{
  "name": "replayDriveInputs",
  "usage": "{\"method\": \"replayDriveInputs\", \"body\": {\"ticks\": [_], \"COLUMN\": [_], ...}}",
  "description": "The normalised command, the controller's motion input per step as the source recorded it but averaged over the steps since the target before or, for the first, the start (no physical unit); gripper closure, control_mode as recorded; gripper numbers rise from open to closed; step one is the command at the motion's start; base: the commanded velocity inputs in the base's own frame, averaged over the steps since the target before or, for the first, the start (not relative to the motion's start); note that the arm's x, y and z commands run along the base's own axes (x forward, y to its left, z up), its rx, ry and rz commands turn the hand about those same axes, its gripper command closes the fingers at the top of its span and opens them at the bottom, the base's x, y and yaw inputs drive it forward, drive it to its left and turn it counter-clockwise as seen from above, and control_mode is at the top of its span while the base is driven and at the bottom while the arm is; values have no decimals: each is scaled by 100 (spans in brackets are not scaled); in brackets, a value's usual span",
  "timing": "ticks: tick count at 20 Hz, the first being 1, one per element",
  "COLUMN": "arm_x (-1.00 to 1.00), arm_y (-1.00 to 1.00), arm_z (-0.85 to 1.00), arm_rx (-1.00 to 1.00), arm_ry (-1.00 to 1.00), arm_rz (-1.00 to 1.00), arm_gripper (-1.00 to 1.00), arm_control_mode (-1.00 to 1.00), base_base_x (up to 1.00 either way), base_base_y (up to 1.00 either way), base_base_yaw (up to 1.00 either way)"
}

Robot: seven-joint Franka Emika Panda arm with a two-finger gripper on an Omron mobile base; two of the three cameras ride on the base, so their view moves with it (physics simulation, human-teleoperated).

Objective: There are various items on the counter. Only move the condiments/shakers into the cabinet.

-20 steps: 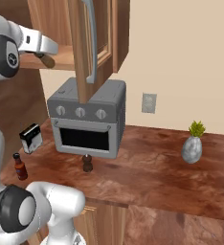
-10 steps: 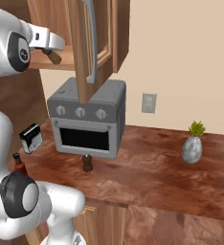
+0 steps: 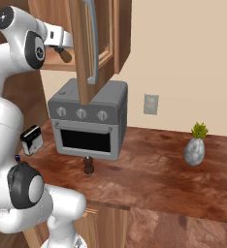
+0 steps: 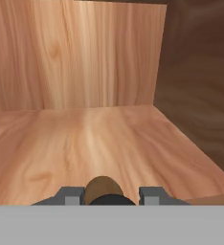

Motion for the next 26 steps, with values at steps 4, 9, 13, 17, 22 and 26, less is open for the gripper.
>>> {"method": "replayDriveInputs", "body": {"ticks": [4, 9, 13, 17, 22, 26], "arm_x": [49, 48, 50, 50, 57, 49], "arm_y": [-22, -6, -2, -1, 0, 0], "arm_z": [0, -2, -6, -8, 0, -4], "arm_rx": [0, -2, -1, 0, 0, -1], "arm_ry": [0, 0, 0, 8, 11, 3], "arm_rz": [0, 0, 0, 0, 0, 0], "arm_gripper": [100, 100, 100, 100, 100, 100], "arm_control_mode": [-100, -100, -100, -100, -100, -100], "base_base_x": [0, 0, 0, 0, 0, 0], "base_base_y": [0, 0, 0, 0, 0, 0], "base_base_yaw": [0, 0, 0, 0, 0, 0]}}
